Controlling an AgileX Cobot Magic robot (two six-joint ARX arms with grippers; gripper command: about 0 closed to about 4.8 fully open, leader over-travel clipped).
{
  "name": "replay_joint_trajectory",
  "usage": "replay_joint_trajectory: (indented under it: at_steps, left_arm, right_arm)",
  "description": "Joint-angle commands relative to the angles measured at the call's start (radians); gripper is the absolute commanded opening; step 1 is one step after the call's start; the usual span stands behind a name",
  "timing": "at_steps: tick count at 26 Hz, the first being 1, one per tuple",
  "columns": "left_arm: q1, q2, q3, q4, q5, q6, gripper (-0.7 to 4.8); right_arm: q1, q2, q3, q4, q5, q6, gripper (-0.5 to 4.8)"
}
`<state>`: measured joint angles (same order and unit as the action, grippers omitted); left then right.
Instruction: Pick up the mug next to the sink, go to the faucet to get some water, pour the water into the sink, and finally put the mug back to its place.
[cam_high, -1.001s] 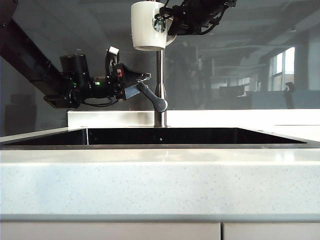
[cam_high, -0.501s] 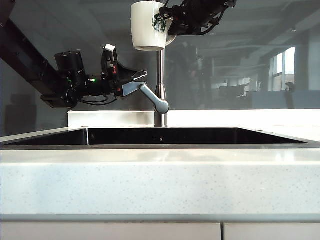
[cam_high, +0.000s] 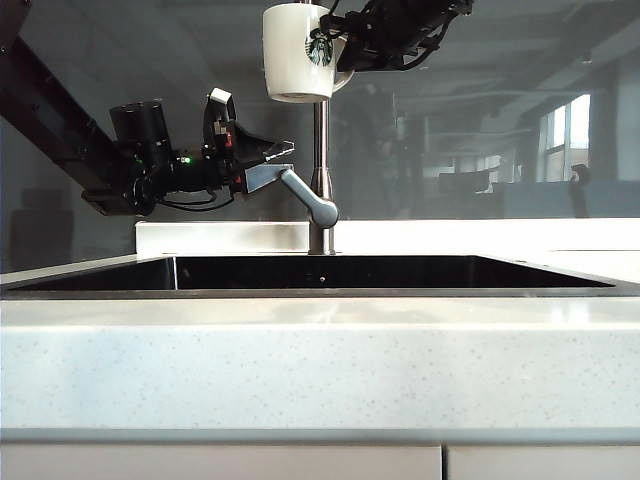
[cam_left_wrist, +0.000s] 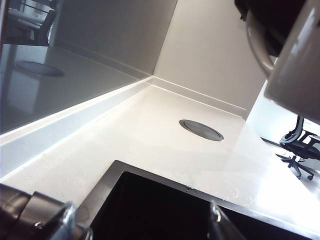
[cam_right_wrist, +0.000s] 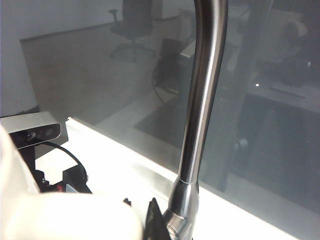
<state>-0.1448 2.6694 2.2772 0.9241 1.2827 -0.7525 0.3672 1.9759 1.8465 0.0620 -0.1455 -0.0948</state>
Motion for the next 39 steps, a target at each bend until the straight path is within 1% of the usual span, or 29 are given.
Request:
replay_joint_trajectory:
  at_steps: [1,9,11,15,19,22,25,28,30,31,34,39]
  left_arm:
    - [-0.006,-0.013,0.005,0.027,0.019,0.019,3.31]
    - [-0.006,-0.013,0.005,0.026,0.019,0.033,3.31]
    - [-0.006,-0.013,0.005,0.022,0.017,0.063,3.31]
    - [-0.006,-0.013,0.005,-0.021,0.002,0.156,3.31]
    - [-0.006,-0.013,0.005,-0.036,-0.026,0.162,3.31]
    - [-0.006,-0.013,0.005,-0.036,-0.026,0.162,3.31]
    - [-0.006,-0.013,0.005,-0.036,-0.027,0.181,3.31]
    - [-0.006,-0.013,0.005,-0.036,-0.056,0.183,3.32]
    - [-0.006,-0.012,0.005,-0.045,-0.094,0.258,3.31]
    - [-0.006,-0.012,0.005,-0.057,-0.108,0.282,3.31]
    - [-0.006,-0.012,0.005,-0.089,-0.140,0.331,3.31]
    - [-0.006,-0.012,0.005,-0.139,-0.166,0.397,3.31]
  right_arm:
    - [0.001,-0.021,0.016,0.071,-0.002,0.015,-0.05]
    - [0.001,-0.021,0.016,0.077,-0.002,0.016,-0.05]
    - [0.001,-0.021,0.016,0.077,-0.002,0.016,-0.05]
    - [0.001,-0.023,0.016,0.077,-0.002,0.016,-0.05]
    - [0.001,-0.024,0.016,0.077,-0.002,0.015,-0.05]
    - [0.001,-0.024,0.016,0.077,-0.002,0.015,-0.05]
    - [0.001,-0.024,0.016,0.077,-0.002,0.015,-0.05]
    - [0.000,-0.024,0.016,0.077,-0.002,0.015,-0.05]
    - [-0.001,-0.024,0.016,0.077,-0.002,0.015,-0.05]
    - [-0.001,-0.024,0.016,0.077,-0.002,0.015,-0.05]
    - [-0.006,-0.024,0.016,0.077,-0.002,0.015,-0.05]
    - [-0.011,-0.027,0.016,0.077,-0.002,0.015,-0.05]
